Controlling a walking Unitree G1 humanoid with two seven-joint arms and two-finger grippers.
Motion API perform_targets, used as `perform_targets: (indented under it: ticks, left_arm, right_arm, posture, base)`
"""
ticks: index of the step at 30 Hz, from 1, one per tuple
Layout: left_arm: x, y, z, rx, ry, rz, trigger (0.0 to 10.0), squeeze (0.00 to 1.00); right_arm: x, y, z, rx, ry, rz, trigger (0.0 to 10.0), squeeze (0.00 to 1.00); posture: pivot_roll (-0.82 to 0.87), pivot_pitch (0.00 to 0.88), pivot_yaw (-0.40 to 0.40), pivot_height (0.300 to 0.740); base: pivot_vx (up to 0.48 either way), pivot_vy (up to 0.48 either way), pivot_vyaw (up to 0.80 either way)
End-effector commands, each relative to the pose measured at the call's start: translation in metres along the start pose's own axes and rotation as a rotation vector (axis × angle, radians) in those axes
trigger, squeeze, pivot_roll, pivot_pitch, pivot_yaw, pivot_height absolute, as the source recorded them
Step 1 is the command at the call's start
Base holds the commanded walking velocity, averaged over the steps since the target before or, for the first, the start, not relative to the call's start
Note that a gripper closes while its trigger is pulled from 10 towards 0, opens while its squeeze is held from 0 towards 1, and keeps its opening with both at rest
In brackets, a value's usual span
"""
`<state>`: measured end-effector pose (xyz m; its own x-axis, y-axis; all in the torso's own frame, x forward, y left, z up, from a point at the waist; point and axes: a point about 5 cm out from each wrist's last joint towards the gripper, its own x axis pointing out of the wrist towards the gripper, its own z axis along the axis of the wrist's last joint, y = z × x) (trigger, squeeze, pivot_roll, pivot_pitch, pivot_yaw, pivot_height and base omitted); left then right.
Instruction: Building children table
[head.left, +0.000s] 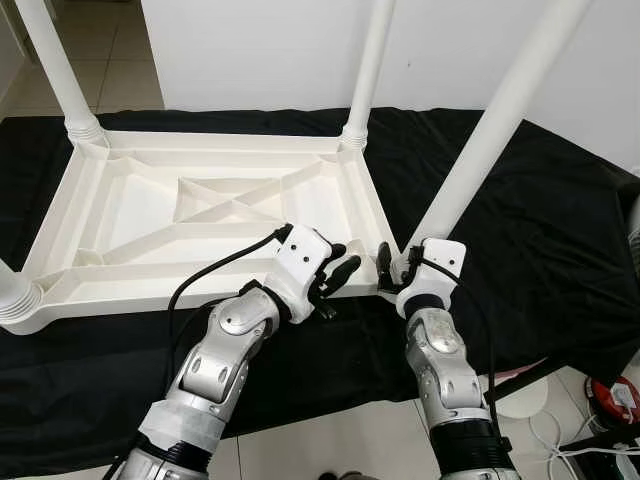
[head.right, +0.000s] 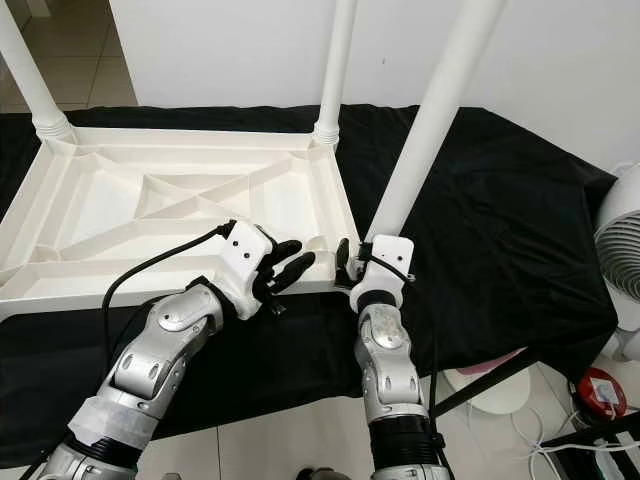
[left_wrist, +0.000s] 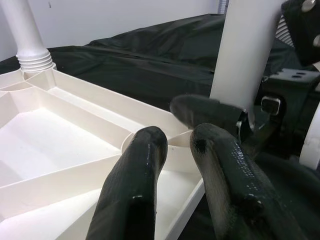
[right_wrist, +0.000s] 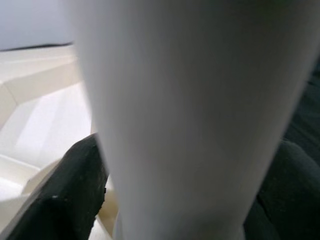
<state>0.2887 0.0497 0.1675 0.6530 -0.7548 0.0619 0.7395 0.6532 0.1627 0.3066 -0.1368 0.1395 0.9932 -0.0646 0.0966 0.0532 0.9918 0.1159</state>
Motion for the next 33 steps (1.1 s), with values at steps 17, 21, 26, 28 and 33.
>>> perform_targets:
  ticks: [17, 21, 26, 28, 33]
  left_arm:
    - [0.006, -0.003, -0.004, -0.001, 0.001, -0.003, 10.0, 0.0]
    - [0.008, -0.008, -0.002, -0.009, -0.005, -0.027, 10.0, 0.0]
    - [0.007, -0.009, -0.001, 0.0, -0.004, -0.052, 10.0, 0.0]
    - [0.007, -0.009, -0.002, 0.002, -0.001, -0.054, 10.0, 0.0]
    - [0.009, -0.009, -0.003, 0.004, 0.002, -0.054, 10.0, 0.0]
  right_arm:
    - [-0.001, -0.038, 0.001, -0.13, 0.026, 0.452, 10.0, 0.0]
    - [0.005, -0.043, 0.004, -0.15, 0.035, 0.57, 10.0, 0.0]
    - [0.014, -0.044, 0.005, -0.19, 0.053, 0.642, 9.3, 0.0]
    - [0.016, -0.044, 0.004, -0.202, 0.059, 0.658, 8.5, 0.0]
    - [0.022, -0.045, 0.004, -0.223, 0.069, 0.704, 2.4, 0.0]
  posture:
    - [0.04, 0.016, -0.072, 0.74]
    - [0.05, 0.016, -0.055, 0.74]
    - [0.05, 0.015, -0.05, 0.74]
    - [0.05, 0.015, -0.048, 0.74]
    - [0.05, 0.014, -0.048, 0.74]
  base:
    - [0.0, 0.0, 0.0]
    - [0.0, 0.0, 0.0]
    - [0.0, 0.0, 0.0]
    - [0.0, 0.0, 0.0]
    - [0.0, 0.0, 0.0]
